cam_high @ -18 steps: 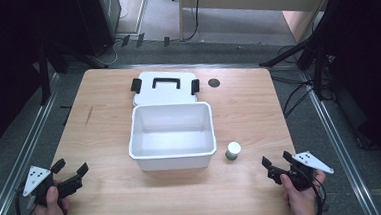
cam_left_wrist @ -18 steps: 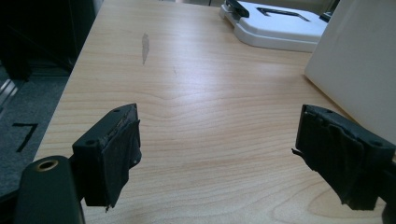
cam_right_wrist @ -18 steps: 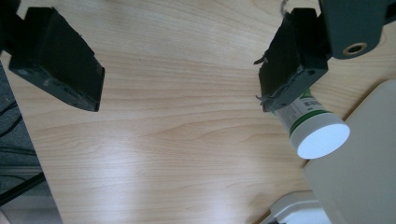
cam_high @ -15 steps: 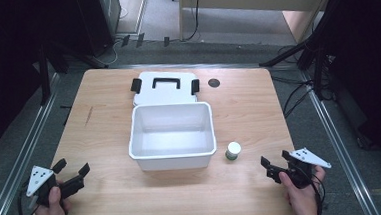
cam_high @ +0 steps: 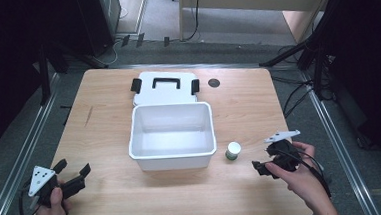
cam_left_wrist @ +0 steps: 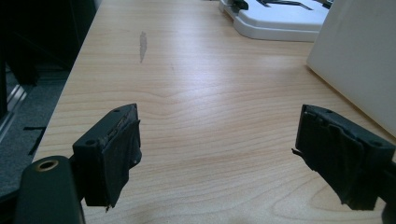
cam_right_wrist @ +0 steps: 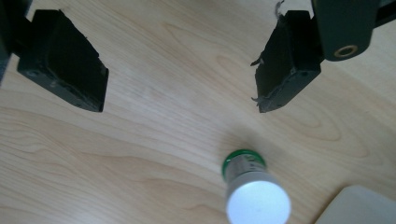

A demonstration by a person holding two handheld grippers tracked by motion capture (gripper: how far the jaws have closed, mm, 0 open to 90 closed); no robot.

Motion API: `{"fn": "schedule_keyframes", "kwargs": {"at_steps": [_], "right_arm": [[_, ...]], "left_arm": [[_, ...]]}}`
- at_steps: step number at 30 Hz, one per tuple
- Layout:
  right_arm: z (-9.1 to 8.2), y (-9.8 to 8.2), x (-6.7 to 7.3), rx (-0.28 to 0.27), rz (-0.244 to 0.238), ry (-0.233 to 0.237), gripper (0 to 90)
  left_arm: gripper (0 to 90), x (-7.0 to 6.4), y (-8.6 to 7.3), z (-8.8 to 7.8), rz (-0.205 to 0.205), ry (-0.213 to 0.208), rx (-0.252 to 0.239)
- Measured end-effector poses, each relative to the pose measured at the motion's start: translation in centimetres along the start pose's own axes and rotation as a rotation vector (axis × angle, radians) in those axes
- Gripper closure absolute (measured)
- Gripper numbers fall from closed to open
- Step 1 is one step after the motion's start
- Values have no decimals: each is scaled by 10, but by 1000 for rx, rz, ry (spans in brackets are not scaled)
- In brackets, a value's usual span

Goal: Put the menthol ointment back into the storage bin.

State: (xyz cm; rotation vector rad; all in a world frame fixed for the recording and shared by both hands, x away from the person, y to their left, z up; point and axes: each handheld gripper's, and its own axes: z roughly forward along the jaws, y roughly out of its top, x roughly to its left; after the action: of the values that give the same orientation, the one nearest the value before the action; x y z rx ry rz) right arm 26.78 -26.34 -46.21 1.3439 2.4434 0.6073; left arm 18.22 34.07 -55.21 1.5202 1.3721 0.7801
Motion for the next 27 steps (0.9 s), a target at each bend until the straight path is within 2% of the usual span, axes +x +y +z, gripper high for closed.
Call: {"fn": "schedule_keyframes", "kwargs": {"at_steps": [1,2,3,4,5,7,10,11,16,22,25,27], "right_arm": [[0,0,0,0,0,0,175],[1,10,5,38,-41,3,187],[1,10,5,38,-41,3,187],[3,20,11,85,-69,10,187],[3,20,11,85,-69,10,187],[8,32,21,148,-120,21,183],[15,43,29,206,-152,48,182],[17,46,32,216,-160,42,189],[29,62,40,240,-183,36,224],[44,75,43,239,-175,36,276],[51,79,44,239,-155,40,303],[56,81,44,241,-169,34,339]], "left_arm": [[151,0,0,0,0,0,0],[151,0,0,0,-2,-3,3],[151,0,0,0,-2,-3,3],[151,0,0,0,-2,-4,3],[151,0,0,0,-2,-4,3],[152,0,0,0,1,-4,2],[152,0,0,0,3,-4,4],[152,0,0,0,3,-5,4],[154,0,0,0,3,-6,5],[154,0,0,0,0,-10,10],[154,0,0,0,2,-9,12],[154,0,0,0,2,-10,13]]}}
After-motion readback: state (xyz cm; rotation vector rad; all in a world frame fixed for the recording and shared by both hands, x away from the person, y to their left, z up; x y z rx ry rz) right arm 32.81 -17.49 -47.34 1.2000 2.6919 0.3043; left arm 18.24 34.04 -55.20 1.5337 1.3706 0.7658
